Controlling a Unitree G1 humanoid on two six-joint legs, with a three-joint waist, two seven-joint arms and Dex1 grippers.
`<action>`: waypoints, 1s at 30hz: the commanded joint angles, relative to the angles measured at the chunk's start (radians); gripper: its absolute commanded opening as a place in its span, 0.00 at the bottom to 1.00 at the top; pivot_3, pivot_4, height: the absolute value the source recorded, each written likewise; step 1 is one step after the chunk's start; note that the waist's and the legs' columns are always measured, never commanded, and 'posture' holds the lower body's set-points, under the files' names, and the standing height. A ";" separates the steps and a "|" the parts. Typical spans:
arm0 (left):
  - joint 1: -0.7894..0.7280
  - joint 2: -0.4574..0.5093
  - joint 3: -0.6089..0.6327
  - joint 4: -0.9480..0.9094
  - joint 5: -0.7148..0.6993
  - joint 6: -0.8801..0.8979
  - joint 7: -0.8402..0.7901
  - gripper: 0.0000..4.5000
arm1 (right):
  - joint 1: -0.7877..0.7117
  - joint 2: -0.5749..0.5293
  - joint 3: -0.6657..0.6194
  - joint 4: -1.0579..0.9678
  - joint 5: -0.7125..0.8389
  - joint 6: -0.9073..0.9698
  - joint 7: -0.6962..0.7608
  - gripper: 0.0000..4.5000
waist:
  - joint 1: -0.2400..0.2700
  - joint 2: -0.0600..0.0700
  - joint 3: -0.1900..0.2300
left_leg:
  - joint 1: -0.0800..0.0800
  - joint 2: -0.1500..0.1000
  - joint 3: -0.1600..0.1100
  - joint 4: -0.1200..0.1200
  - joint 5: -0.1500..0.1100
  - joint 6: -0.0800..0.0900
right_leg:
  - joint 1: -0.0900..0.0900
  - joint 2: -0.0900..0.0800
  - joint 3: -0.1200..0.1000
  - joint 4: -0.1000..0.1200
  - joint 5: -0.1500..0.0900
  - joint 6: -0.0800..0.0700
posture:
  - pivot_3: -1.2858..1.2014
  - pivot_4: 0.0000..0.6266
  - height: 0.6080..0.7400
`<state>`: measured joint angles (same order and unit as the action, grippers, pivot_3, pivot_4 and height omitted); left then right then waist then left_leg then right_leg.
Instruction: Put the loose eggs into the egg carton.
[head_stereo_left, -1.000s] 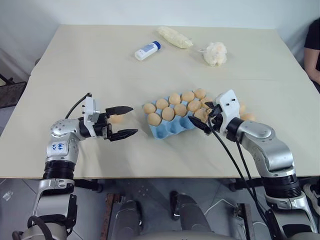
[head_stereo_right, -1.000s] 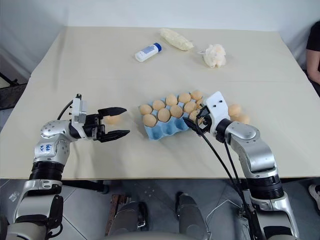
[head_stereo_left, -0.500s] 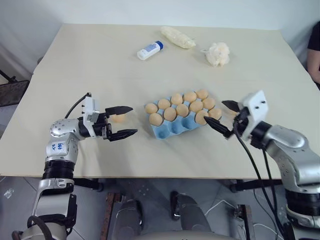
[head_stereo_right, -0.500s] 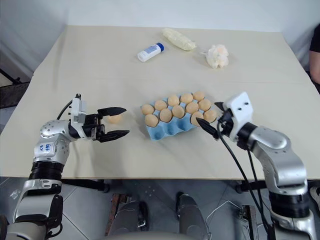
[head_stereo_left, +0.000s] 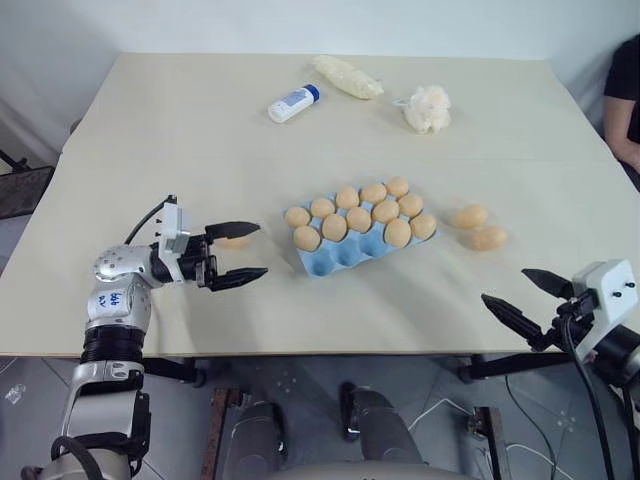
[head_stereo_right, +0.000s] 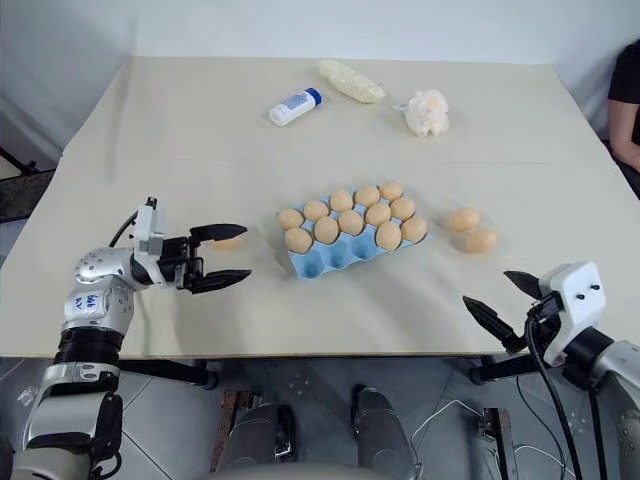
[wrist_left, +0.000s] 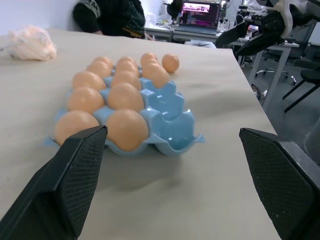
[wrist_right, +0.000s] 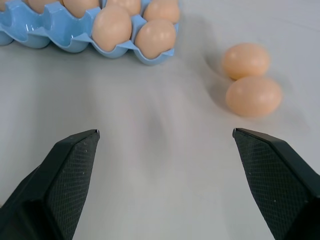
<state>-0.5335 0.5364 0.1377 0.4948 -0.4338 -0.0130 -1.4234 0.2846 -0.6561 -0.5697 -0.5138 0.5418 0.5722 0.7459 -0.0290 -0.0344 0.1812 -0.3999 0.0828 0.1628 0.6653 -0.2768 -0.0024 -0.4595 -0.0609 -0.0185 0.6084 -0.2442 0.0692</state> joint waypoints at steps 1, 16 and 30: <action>0.008 0.025 0.003 -0.002 0.004 -0.016 -0.011 1.00 | 0.006 0.019 -0.044 -0.022 0.021 -0.041 -0.018 0.99 | 0.000 0.000 0.000 | 0.000 0.000 0.000 0.000 0.000 0.000 | 0.000 0.000 0.000 0.000 0.000 0.000 | 0.52 0.24 1.00; -0.020 0.016 0.002 -0.012 -0.003 -0.013 0.010 1.00 | -0.283 0.137 0.128 0.342 -0.118 -0.278 -0.142 0.99 | -0.004 0.000 0.000 | 0.000 0.000 0.001 0.000 0.001 0.001 | 0.000 0.000 0.001 0.000 0.000 -0.001 | 0.52 0.24 1.00; -0.034 -0.013 -0.003 -0.012 -0.020 -0.046 -0.024 1.00 | -0.589 0.127 0.277 0.686 -0.283 -0.323 -0.239 0.99 | -0.002 0.000 0.000 | -0.001 -0.001 0.001 -0.001 0.001 0.000 | -0.002 -0.001 0.001 0.003 0.002 0.002 | 0.52 0.24 1.00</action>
<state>-0.5624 0.5243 0.1295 0.5040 -0.4313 -0.0467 -1.4334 -0.2908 -0.5210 -0.2902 0.1743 0.2644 0.2656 0.5158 -0.0312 -0.0339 0.1813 -0.4009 0.0821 0.1637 0.6646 -0.2761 -0.0022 -0.4613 -0.0615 -0.0175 0.6110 -0.2425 0.0713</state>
